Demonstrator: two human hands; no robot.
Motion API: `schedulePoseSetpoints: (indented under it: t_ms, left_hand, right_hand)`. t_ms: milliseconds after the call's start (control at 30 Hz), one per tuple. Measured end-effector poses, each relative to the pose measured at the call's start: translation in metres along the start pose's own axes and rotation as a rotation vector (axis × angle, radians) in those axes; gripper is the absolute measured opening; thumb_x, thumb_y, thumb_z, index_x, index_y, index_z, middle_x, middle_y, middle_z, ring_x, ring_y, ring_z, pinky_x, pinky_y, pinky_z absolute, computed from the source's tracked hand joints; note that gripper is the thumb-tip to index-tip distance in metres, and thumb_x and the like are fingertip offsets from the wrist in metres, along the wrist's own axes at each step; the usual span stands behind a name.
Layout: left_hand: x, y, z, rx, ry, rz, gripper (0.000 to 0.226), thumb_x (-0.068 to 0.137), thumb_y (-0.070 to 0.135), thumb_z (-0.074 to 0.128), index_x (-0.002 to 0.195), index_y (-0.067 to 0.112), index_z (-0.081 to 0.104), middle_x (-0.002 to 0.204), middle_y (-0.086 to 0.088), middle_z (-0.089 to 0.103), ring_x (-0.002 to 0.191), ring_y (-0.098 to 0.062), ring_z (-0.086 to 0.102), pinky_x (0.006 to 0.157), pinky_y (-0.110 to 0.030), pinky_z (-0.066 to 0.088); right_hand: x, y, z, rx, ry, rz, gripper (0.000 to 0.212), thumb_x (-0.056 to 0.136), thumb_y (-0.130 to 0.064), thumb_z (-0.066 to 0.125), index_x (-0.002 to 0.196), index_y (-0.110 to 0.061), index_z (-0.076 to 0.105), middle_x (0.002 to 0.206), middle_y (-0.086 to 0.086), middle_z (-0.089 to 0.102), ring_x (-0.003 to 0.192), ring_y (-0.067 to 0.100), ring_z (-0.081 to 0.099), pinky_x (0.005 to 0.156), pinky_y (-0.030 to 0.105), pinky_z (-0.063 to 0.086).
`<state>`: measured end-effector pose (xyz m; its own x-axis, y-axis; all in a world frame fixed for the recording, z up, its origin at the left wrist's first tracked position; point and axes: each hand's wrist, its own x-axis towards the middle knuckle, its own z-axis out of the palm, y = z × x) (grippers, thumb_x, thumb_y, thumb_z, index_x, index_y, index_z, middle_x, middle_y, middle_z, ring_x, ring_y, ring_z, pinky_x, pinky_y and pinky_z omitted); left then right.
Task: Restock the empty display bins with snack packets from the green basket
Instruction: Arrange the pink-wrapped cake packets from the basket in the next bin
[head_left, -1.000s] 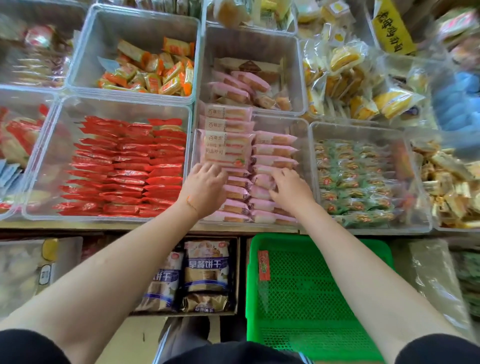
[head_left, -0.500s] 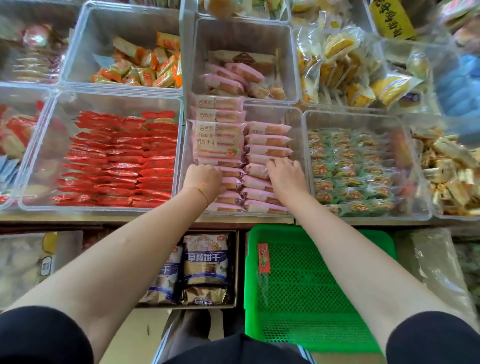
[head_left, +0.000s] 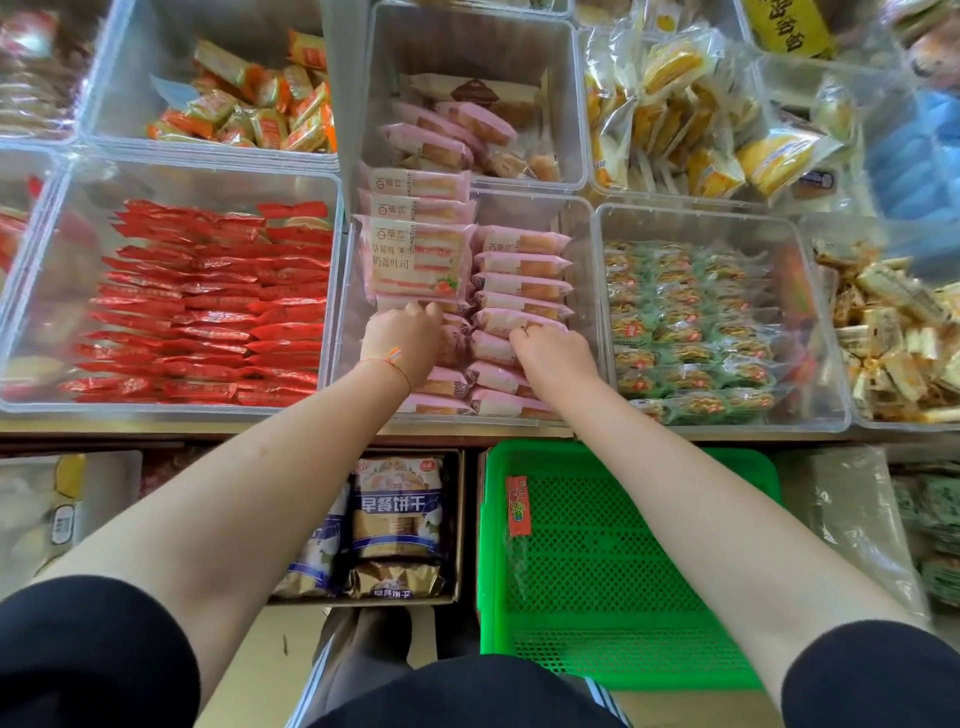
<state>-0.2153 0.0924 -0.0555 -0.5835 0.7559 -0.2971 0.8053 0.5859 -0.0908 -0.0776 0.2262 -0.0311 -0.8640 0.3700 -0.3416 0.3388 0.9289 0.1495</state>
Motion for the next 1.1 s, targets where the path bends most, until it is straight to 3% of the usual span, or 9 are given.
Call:
schedulePoseSetpoints:
  t_ms: [133,233,400,567,667,767,900,1000,1100]
  left_hand:
    - [-0.004,0.001,0.005,-0.015,0.040,-0.013,0.022,0.099,0.022,0.051,0.115,0.008,0.048,0.107,-0.012,0.061,0.090,-0.037,0.065,0.064,-0.038,0.049]
    - [-0.002,-0.001,0.000,-0.094,0.039,-0.007,0.028,0.099,0.030,0.050,0.117,0.008,0.049,0.111,-0.012,0.061,0.096,-0.035,0.063,0.064,-0.035,0.041]
    - [-0.014,-0.014,-0.007,-0.160,0.132,0.128,0.032,0.094,0.043,0.058,0.100,0.012,0.062,0.102,-0.007,0.063,0.093,-0.029,0.062,0.074,-0.036,0.050]
    - [-0.028,-0.022,-0.004,-0.209,-0.050,0.296,0.032,0.090,0.065,0.051,0.119,0.053,0.060,0.094,0.008,0.061,0.089,-0.019,0.064,0.068,-0.029,0.052]
    - [-0.026,-0.018,-0.008,-0.144,-0.069,0.324,0.038,0.089,0.056,0.054,0.125,0.043,0.059,0.105,0.002,0.063,0.097,-0.023,0.063,0.078,-0.036,0.055]
    - [-0.027,-0.016,-0.011,-0.037,-0.081,0.366,0.046,0.089,0.055,0.054,0.130,0.035,0.055,0.117,-0.001,0.061,0.105,-0.026,0.061,0.083,-0.038,0.053]
    - [-0.025,-0.019,-0.013,0.083,-0.057,0.430,0.041,0.096,0.053,0.048,0.133,0.035,0.052,0.117,0.000,0.061,0.105,-0.026,0.063,0.076,-0.032,0.050]
    - [-0.021,-0.021,-0.019,-0.017,-0.045,0.223,0.033,0.099,0.051,0.044,0.117,0.031,0.063,0.109,0.001,0.066,0.096,-0.024,0.066,0.068,-0.030,0.047]
    - [-0.019,-0.021,-0.024,-0.065,-0.025,0.108,0.029,0.099,0.038,0.046,0.092,0.017,0.065,0.100,-0.002,0.067,0.085,-0.027,0.064,0.068,-0.033,0.053]
  right_hand:
    - [0.001,0.008,-0.004,-0.028,0.006,-0.142,0.026,0.095,-0.007,0.050,0.119,-0.013,0.059,0.119,0.007,0.065,0.112,0.028,0.060,0.083,0.037,0.045]
    - [0.000,0.020,-0.007,-0.002,0.019,-0.217,0.025,0.094,-0.009,0.050,0.114,-0.019,0.062,0.118,0.002,0.066,0.111,0.026,0.059,0.097,0.042,0.042]
    - [-0.006,0.018,-0.005,-0.059,0.028,-0.227,0.036,0.091,-0.006,0.055,0.125,-0.015,0.058,0.136,0.008,0.052,0.119,0.029,0.050,0.099,0.042,0.042]
    - [-0.013,0.005,-0.024,0.191,0.027,-0.123,0.032,0.099,-0.028,0.051,0.127,-0.014,0.055,0.128,0.006,0.057,0.109,0.027,0.058,0.081,0.037,0.046]
    - [-0.023,0.003,-0.029,0.184,-0.102,-0.157,0.040,0.099,-0.043,0.049,0.129,-0.018,0.056,0.124,0.004,0.062,0.112,0.026,0.059,0.083,0.039,0.048]
    - [-0.023,0.002,-0.016,0.063,-0.160,-0.125,0.027,0.095,-0.021,0.056,0.120,-0.014,0.058,0.112,0.009,0.064,0.100,0.029,0.062,0.068,0.038,0.046]
    - [-0.022,0.007,-0.018,0.012,-0.123,-0.102,0.040,0.094,-0.005,0.054,0.132,-0.015,0.050,0.114,0.009,0.062,0.102,0.030,0.063,0.064,0.036,0.042]
    - [-0.024,0.012,-0.026,0.044,-0.037,-0.004,0.044,0.095,-0.003,0.052,0.137,-0.015,0.046,0.111,0.006,0.066,0.095,0.029,0.066,0.060,0.032,0.040]
    - [-0.027,0.002,-0.033,0.127,-0.116,-0.089,0.019,0.097,-0.020,0.053,0.113,-0.013,0.063,0.103,0.007,0.068,0.095,0.029,0.066,0.065,0.033,0.046]
